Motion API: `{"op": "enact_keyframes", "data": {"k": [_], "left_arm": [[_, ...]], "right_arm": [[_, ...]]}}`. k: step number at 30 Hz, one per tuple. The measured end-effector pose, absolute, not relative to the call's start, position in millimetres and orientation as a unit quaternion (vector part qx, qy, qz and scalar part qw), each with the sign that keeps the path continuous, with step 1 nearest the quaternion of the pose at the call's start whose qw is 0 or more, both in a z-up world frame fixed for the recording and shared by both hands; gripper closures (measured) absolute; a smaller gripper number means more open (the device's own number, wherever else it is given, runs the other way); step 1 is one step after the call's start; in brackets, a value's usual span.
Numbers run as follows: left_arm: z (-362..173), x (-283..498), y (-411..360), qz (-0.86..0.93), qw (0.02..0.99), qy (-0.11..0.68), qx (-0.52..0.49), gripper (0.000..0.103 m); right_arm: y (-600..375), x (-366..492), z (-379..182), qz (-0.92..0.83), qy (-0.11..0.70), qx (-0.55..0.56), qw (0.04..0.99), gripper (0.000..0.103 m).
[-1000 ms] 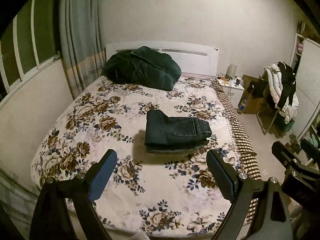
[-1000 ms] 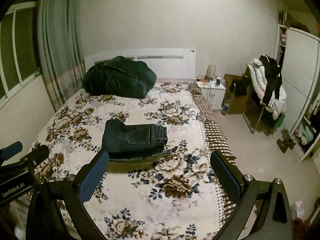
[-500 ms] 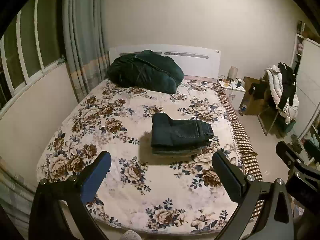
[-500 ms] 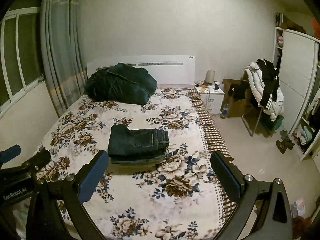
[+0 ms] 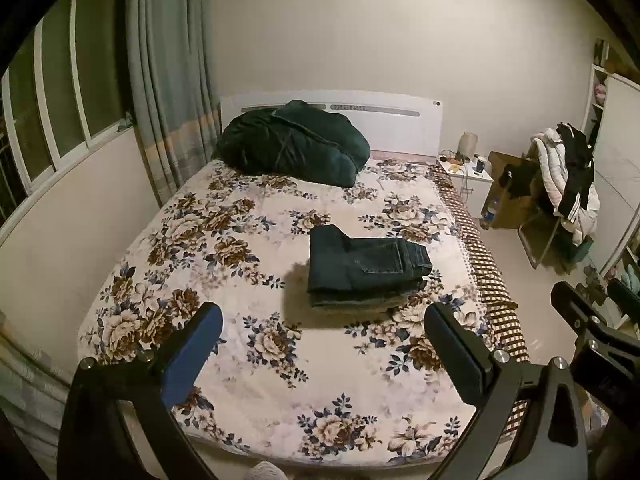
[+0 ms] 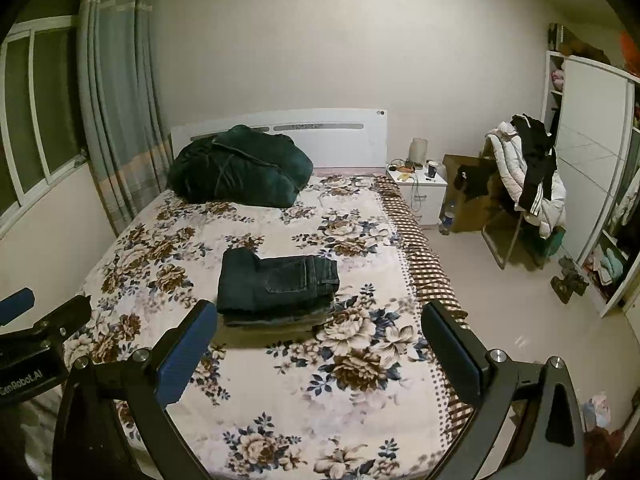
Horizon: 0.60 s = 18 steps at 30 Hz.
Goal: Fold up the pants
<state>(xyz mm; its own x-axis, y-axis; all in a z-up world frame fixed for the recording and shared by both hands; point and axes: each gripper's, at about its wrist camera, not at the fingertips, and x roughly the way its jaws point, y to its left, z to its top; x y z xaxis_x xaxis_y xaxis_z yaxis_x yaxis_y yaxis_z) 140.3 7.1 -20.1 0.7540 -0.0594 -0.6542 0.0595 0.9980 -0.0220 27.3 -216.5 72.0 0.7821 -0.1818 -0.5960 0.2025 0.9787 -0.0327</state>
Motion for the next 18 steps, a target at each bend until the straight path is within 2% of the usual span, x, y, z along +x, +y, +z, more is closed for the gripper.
{"op": "enact_keyframes", "data": {"k": [18], "left_arm": [[-16.8, 136.6, 11.0, -0.031, 0.937, 0.347, 0.002, 0.000]], "right_arm": [[-207.7, 24.0, 64.9, -0.099, 0.316, 0.023, 0.943, 0.000]]}}
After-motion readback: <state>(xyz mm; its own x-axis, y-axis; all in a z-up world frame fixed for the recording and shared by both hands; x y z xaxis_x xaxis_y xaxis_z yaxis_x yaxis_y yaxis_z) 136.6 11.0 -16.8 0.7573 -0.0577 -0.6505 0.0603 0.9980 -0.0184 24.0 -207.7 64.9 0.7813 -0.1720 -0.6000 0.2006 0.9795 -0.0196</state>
